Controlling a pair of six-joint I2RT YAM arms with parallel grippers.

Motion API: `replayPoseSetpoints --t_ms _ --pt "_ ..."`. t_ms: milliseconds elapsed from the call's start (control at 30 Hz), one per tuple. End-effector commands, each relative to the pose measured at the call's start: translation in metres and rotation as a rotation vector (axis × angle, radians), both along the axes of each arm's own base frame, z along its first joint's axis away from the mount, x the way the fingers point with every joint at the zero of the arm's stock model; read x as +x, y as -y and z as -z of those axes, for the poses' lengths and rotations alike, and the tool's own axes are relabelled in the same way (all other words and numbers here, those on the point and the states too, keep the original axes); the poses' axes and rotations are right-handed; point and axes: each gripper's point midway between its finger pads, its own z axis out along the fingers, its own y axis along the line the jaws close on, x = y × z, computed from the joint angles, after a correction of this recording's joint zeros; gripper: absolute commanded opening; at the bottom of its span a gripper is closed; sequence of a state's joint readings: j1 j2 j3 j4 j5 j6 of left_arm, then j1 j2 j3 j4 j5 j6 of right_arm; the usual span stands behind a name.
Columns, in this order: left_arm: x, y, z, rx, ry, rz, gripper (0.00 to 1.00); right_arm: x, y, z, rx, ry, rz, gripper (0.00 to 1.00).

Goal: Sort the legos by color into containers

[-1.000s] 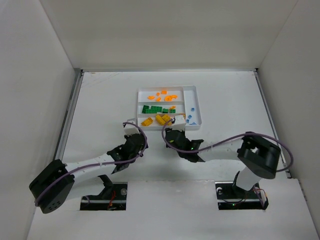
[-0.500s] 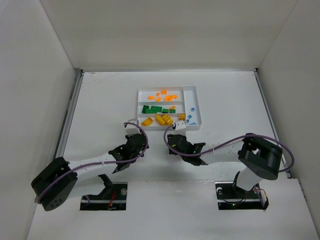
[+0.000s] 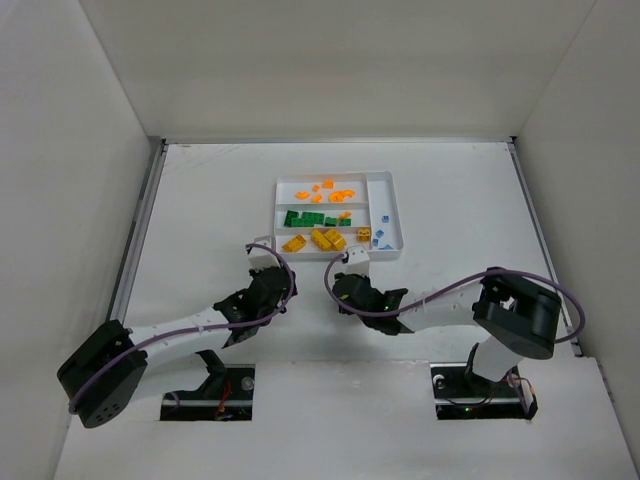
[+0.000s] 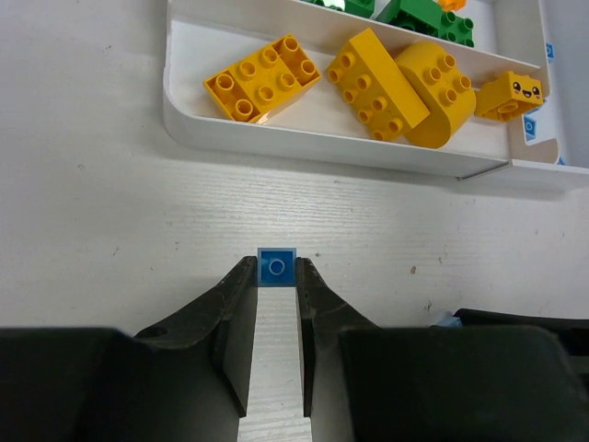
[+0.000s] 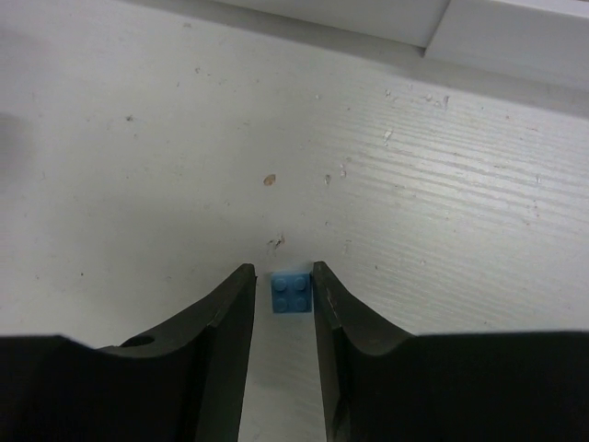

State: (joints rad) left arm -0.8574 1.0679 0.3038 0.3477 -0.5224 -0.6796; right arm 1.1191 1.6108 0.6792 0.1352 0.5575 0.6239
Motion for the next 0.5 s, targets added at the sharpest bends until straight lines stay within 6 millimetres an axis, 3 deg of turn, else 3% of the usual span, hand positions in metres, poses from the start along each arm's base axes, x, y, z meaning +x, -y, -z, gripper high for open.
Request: replayPoseSetpoints --t_ms 0,67,233,367,467 --pt "0.007 0.008 -0.022 -0.050 0.039 -0.001 0.14 -0.009 0.006 0.011 -0.040 -0.033 0.005 0.37" --pt "0.008 0.009 -0.024 -0.048 0.043 0.001 0.14 -0.010 0.007 0.011 -0.047 -0.034 0.011 0.36" --pt "0.008 0.009 -0.026 -0.054 0.048 -0.001 0.14 -0.010 0.008 0.006 -0.040 -0.028 0.024 0.19" --pt "0.008 0.013 -0.030 -0.056 0.055 0.012 0.14 -0.003 0.006 -0.022 0.018 0.013 0.041 0.18" --pt "0.008 0.017 -0.032 -0.063 0.058 0.015 0.14 0.023 0.019 -0.052 0.064 0.062 0.092 0.18"
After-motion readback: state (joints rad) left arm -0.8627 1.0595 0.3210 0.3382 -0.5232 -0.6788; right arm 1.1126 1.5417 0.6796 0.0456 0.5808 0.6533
